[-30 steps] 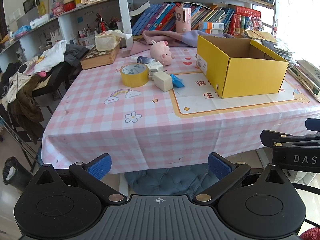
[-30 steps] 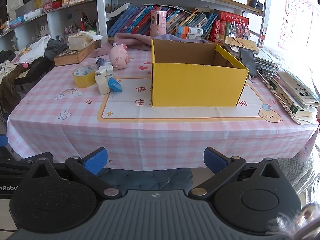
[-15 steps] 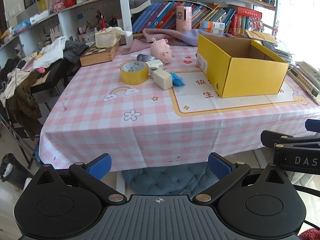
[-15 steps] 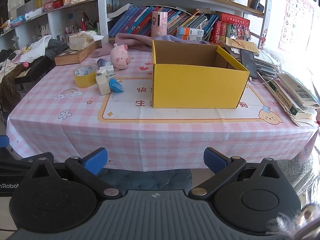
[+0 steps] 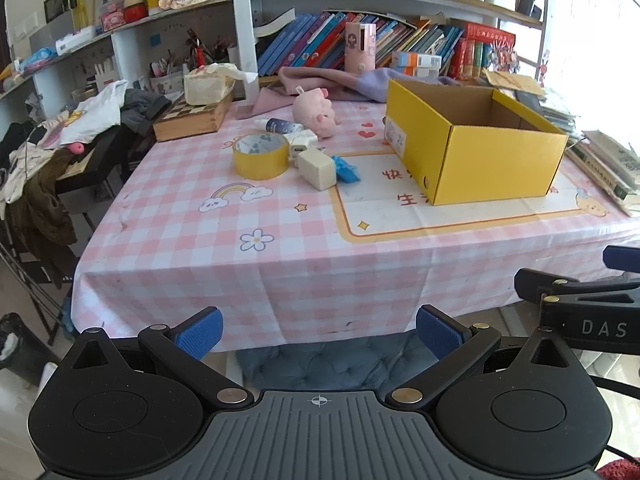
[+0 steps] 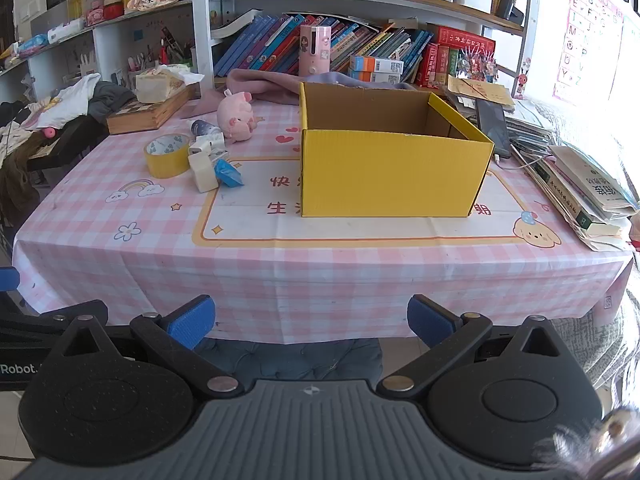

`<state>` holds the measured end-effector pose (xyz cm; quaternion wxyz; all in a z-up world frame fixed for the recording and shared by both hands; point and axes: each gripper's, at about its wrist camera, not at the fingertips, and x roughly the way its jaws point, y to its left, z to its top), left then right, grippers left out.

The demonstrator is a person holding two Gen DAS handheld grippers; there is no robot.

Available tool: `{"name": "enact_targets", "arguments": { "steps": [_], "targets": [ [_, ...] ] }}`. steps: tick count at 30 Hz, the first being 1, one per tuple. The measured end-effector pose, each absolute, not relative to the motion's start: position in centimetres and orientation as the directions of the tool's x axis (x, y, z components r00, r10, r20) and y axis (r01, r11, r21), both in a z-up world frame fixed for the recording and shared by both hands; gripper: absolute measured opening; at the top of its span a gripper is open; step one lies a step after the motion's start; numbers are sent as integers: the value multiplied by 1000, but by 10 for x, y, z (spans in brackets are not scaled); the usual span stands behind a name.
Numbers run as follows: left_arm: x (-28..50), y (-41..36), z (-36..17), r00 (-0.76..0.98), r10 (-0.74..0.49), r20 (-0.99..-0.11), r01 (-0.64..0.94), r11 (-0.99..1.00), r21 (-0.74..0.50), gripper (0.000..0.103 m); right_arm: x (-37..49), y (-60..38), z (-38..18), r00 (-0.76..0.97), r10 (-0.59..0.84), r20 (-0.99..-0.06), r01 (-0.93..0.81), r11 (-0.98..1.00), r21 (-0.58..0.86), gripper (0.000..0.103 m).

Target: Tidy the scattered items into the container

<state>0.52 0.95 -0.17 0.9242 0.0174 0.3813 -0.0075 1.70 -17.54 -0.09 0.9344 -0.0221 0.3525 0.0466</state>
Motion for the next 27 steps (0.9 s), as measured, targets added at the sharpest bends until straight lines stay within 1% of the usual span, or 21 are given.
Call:
{"name": "enact_targets", "arguments": {
  "steps": [10,27],
  "targets": [
    [3,10,0,727,-4,-686,34,999,29,103,16,-175,0,747,71,-661,-103,995,-10,103],
    [5,10,-2,724,-14,-690,40,999,22,103,19,-173,1,745,63,-664,-99,995,-16,103]
  ]
}}
